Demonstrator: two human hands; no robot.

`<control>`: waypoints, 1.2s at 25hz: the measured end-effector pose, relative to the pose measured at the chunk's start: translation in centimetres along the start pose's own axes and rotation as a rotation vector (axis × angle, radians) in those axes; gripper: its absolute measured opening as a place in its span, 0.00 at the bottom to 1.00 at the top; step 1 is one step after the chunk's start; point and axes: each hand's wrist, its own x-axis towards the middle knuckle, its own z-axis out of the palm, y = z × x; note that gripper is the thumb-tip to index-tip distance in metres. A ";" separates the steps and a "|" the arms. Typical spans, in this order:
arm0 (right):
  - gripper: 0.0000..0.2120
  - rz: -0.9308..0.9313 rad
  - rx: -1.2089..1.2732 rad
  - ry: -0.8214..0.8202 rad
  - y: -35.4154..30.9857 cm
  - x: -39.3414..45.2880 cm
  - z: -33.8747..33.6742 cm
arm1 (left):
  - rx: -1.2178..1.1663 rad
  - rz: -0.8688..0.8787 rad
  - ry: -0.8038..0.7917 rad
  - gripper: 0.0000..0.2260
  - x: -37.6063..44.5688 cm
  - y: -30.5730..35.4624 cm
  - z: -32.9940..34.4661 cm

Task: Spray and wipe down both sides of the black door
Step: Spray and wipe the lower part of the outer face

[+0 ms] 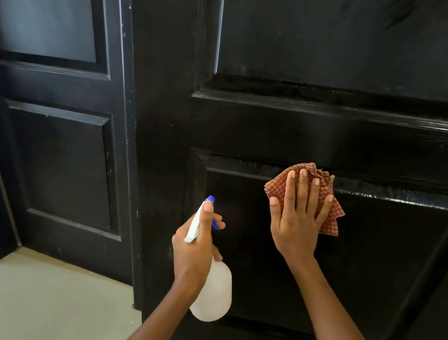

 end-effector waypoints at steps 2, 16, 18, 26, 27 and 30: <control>0.34 -0.021 0.007 0.005 -0.2 -0.1 0.1 | -0.023 0.016 -0.013 0.23 1.3 0.9 -0.5; 0.34 -0.076 -0.003 -0.010 -4.0 -0.7 1.6 | 0.041 0.019 -0.085 0.28 5.1 4.0 -1.1; 0.33 -0.099 -0.006 -0.025 -5.0 -0.7 1.7 | 0.044 0.011 -0.030 0.26 5.1 3.8 -1.4; 0.30 -0.402 0.077 -0.085 -14.5 2.7 2.8 | 0.054 0.090 0.121 0.23 4.9 3.4 -5.7; 0.30 -0.432 0.087 -0.091 -15.1 2.9 3.0 | 0.065 0.095 0.143 0.22 4.9 3.3 -6.2; 0.30 -0.467 0.095 -0.095 -14.8 3.1 3.1 | 0.087 0.091 0.173 0.21 4.7 2.9 -6.8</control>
